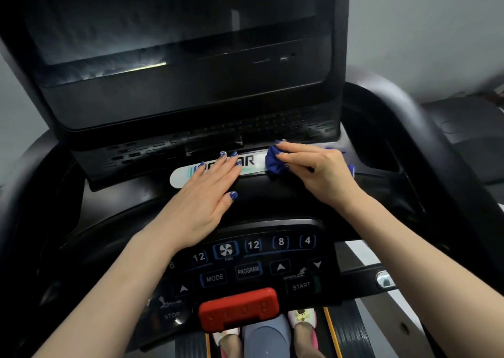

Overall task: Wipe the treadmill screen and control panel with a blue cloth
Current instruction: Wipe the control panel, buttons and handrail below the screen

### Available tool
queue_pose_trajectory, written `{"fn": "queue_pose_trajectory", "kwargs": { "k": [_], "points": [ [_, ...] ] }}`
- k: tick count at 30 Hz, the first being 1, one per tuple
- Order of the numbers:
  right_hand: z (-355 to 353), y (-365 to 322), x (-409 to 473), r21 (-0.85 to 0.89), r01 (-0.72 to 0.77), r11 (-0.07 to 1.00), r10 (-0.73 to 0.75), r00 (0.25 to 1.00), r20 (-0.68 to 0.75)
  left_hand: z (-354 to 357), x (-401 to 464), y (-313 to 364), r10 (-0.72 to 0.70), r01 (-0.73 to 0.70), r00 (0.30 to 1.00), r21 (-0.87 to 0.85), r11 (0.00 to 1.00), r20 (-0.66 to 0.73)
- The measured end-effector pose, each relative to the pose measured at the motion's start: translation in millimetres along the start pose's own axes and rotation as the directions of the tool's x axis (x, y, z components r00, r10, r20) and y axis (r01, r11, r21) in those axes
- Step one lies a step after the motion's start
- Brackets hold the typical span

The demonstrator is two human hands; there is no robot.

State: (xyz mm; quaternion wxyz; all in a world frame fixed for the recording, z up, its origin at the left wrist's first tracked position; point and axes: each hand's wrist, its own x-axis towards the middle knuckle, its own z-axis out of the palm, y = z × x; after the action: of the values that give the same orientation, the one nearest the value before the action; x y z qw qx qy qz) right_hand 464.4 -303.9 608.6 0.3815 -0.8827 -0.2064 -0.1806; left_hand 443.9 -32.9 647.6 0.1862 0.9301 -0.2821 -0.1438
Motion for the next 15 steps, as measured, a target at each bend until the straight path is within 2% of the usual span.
{"fn": "queue_pose_trajectory", "kwargs": {
  "k": [3,8,12,15],
  "points": [
    [-10.1,9.0,-6.5,0.012,0.021,1.000,-0.022,0.999,0.029,0.6,6.5,3.9,-0.003,0.003,1.000,-0.015,1.000,-0.008],
    [-17.9,20.2,-10.1,0.027,-0.025,0.999,0.026,0.998,-0.064,7.4,20.2,18.5,0.016,-0.016,1.000,-0.039,0.999,-0.013],
    [-30.6,33.0,-20.7,0.048,-0.006,0.999,0.006,1.000,0.003,10.4,22.5,19.2,0.003,-0.004,1.000,-0.033,0.999,-0.022],
    [-45.3,48.3,-25.8,0.039,-0.077,0.996,0.079,0.995,-0.053,10.3,21.8,20.4,-0.010,0.009,1.000,-0.019,1.000,-0.021]
  ]
}}
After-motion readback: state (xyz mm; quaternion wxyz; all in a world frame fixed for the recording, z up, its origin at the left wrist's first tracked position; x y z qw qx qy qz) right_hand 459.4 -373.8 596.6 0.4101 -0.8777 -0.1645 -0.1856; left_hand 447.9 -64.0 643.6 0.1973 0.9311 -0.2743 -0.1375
